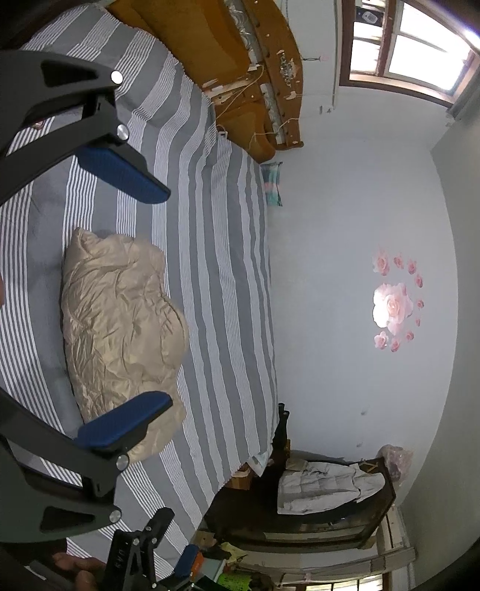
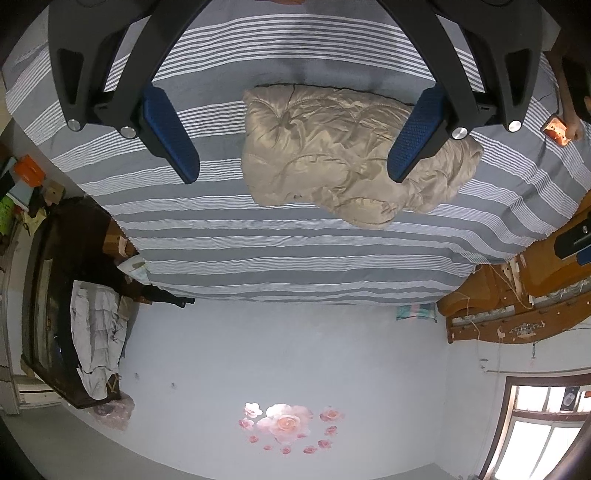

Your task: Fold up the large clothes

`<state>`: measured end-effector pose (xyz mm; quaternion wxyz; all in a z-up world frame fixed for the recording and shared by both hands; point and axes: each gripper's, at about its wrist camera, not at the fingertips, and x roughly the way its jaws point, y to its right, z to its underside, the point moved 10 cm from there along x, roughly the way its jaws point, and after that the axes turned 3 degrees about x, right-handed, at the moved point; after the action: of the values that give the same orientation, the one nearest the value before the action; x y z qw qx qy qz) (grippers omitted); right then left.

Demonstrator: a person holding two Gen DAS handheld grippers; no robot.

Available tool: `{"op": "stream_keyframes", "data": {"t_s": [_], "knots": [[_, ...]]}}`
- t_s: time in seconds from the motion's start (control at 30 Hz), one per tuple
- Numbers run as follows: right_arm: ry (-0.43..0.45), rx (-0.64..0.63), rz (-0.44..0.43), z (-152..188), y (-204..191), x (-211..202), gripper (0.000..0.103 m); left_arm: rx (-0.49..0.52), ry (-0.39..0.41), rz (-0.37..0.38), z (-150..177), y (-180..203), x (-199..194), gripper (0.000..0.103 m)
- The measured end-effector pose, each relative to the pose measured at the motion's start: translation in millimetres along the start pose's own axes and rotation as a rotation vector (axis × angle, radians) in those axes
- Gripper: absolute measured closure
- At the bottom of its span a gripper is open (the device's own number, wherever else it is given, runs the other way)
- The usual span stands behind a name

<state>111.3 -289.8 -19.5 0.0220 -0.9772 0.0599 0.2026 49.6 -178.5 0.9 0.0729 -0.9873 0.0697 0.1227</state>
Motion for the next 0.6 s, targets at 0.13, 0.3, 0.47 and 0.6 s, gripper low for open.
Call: {"op": "stream_keyframes", "data": {"t_s": [0.13,0.3,0.47,0.6], "knots": [[-0.003,-0.008,-0.001,1.3,-2.4,0.8,0.003,-0.003,-0.001,0.001,0.0,-1.5,1.7,0.002],[-0.006,-0.009,-0.01,1.0,-3.0,1.8,0.003,0.0,-0.007,-0.003,1.0,-2.3,2.8,0.002],[-0.007,-0.013,-0.015,2.9,-4.9,1.8,0.003,0.002,-0.013,-0.007,1.9,-1.8,4.3,0.002],[-0.008,-0.009,-0.012,4.2,-2.9,1.2,0.003,0.009,-0.008,-0.011,1.4,-0.1,4.1,0.002]]}}
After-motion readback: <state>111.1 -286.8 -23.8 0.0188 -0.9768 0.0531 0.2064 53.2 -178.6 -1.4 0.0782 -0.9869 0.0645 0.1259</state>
